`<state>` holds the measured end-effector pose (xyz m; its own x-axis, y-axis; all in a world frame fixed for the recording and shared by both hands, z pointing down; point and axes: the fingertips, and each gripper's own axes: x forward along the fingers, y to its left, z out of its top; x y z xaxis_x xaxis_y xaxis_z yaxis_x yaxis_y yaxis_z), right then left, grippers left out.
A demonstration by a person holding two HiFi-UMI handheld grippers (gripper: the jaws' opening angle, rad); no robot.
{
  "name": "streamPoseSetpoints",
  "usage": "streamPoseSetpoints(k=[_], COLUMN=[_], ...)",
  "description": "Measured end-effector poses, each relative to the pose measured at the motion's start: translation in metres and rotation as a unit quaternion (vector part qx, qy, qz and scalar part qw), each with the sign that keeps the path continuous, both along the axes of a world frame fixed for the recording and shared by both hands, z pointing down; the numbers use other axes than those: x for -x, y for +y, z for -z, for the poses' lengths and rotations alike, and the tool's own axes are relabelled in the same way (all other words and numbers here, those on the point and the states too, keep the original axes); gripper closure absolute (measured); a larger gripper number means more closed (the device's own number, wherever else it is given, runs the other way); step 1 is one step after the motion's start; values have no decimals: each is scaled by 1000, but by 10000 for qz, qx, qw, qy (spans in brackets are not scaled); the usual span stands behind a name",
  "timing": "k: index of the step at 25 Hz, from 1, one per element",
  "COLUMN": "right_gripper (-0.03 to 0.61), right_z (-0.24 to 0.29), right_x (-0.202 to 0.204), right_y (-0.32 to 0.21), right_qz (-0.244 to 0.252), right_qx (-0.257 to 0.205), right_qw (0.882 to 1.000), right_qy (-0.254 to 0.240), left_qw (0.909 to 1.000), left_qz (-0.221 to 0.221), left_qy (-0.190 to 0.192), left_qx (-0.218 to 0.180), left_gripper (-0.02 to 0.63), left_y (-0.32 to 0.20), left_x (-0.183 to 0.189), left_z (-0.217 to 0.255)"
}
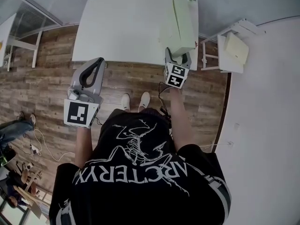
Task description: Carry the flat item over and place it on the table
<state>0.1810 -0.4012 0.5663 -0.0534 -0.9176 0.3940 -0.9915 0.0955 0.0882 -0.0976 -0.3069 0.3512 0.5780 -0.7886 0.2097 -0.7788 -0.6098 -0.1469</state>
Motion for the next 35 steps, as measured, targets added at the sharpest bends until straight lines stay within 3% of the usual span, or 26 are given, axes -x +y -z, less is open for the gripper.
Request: streamPoseSetpoints(k=[10, 16, 21, 23, 27, 35], right_gripper=[275, 275, 277, 317, 517, 565], right_z=[44, 86, 175, 216, 285, 309], right_x=[-4, 5, 18, 27, 40, 62], right_y=[36, 80, 83, 80, 84, 95], right_qz=[372, 811, 1391, 1541, 1510, 1923], right_qx=[-263, -409, -1165, -1594, -2423, -2759], right_qw=[9989, 9951, 9824, 9746, 9580, 9414], right_qy=[126, -385, -438, -316, -267, -258], left_qw=[9997, 9992, 9986, 9964, 9951, 9908], left_qz=[-198, -194, -256, -241, -316, -566], left_qy=[163, 255, 300, 393, 64, 72], left_qx=[7, -255, -350, -713, -932, -1225], left_gripper=[615, 615, 615, 615, 615, 615], left_y=[-5, -8, -18, -26, -33, -25], left_x=[-13, -11, -14, -15, -25, -38], left_z=[0, 3, 18, 38, 62, 89])
